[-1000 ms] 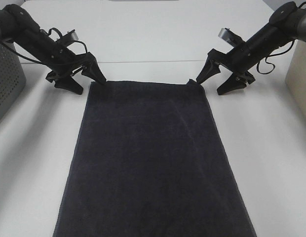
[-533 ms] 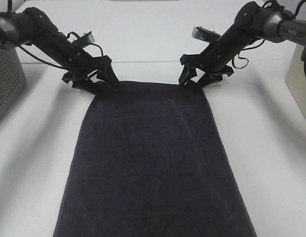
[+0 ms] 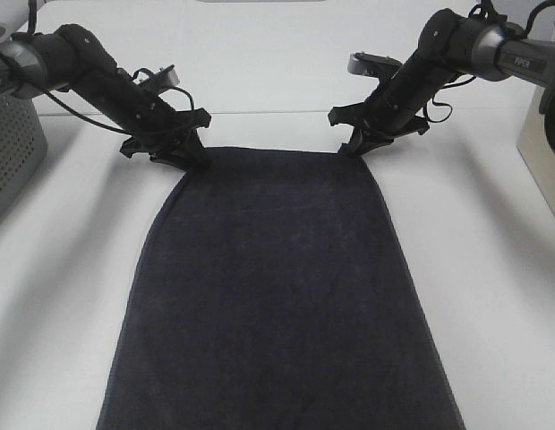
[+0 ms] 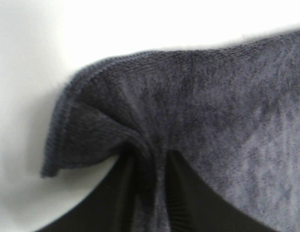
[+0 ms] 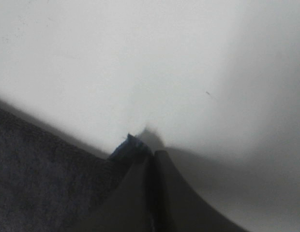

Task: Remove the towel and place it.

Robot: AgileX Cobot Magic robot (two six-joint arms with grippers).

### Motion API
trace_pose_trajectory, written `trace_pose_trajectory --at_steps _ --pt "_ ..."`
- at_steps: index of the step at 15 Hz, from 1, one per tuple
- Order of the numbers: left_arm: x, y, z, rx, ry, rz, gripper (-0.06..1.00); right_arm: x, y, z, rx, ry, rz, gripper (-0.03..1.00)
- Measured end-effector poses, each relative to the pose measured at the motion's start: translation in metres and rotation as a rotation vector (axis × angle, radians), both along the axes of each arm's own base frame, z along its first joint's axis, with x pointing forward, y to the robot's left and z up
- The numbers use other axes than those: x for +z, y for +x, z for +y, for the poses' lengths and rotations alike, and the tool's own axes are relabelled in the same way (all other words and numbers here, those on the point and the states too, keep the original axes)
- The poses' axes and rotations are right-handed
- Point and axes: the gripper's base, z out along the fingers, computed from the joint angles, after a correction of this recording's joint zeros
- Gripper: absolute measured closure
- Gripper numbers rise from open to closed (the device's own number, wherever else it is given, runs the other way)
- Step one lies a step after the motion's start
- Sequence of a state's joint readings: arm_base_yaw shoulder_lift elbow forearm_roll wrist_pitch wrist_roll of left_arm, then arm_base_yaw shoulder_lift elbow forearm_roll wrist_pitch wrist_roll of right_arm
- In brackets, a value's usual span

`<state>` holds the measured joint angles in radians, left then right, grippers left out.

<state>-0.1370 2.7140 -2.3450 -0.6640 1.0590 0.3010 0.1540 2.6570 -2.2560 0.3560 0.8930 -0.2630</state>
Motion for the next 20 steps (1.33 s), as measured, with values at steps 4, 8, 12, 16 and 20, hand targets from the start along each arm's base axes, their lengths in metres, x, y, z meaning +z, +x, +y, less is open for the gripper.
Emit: trace_pose_trajectory --at_steps 4,8,12,16,20 --pt "-0.002 0.001 0.000 -0.030 0.014 -0.034 0.93 0.000 0.000 0.000 -0.016 0.006 0.002 0.96" --pt "0.003 0.009 0.002 -0.043 0.049 -0.146 0.93 0.007 0.005 -0.002 -0.111 0.017 -0.042 0.96" --pt "0.033 0.023 0.001 -0.067 0.068 -0.311 0.93 0.031 0.014 -0.003 -0.184 0.046 -0.160 0.96" --pt "0.045 0.027 0.001 -0.082 0.077 -0.380 0.93 0.063 0.022 -0.004 -0.241 0.083 -0.300 0.96" --pt "0.051 0.033 0.003 -0.059 0.109 -0.448 0.93 0.065 0.028 -0.019 -0.337 0.099 -0.328 0.96"
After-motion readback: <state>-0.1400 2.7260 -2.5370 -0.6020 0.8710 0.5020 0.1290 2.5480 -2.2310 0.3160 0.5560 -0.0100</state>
